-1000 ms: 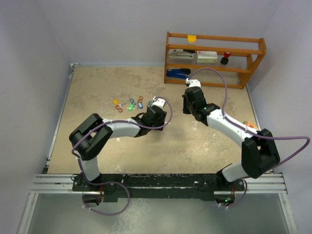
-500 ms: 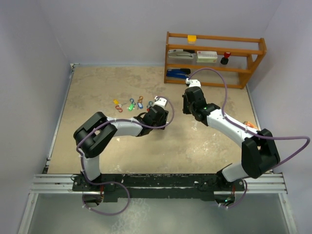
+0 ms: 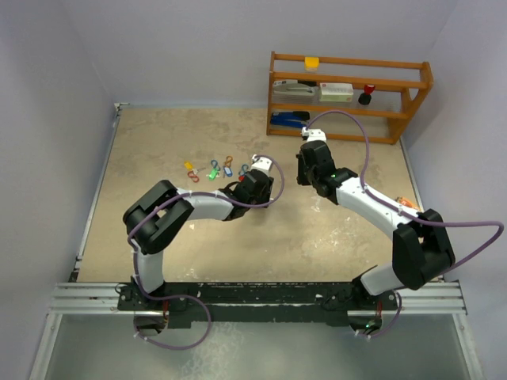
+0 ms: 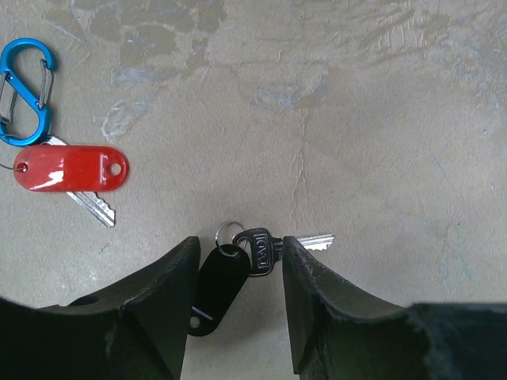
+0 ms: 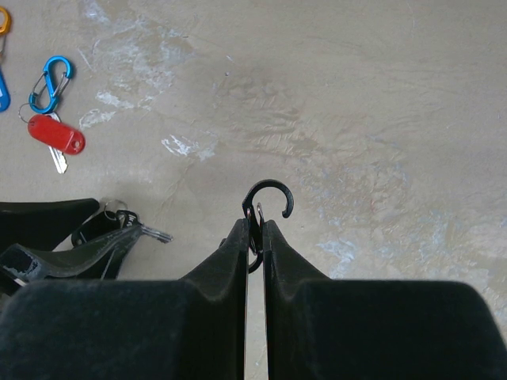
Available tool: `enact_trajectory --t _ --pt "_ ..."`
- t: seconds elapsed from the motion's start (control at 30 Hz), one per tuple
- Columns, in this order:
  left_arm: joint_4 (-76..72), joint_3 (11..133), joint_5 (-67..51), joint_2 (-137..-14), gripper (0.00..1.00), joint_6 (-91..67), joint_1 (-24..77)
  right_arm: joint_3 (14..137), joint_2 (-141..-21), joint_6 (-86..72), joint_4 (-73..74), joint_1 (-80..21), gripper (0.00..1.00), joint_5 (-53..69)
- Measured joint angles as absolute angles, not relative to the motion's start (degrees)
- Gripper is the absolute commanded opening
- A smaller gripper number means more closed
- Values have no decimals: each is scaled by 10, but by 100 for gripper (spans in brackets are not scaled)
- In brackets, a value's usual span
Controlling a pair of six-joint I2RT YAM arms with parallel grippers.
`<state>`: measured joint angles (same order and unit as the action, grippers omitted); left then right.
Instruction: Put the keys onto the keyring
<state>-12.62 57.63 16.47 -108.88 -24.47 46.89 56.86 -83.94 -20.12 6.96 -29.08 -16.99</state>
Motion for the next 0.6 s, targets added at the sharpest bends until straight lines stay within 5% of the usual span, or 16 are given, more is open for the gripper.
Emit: enact_trajectory --t 0.6 --pt "-142 582 164 -1099 23 -249 462 569 -839 -200 69 -291 0 -170"
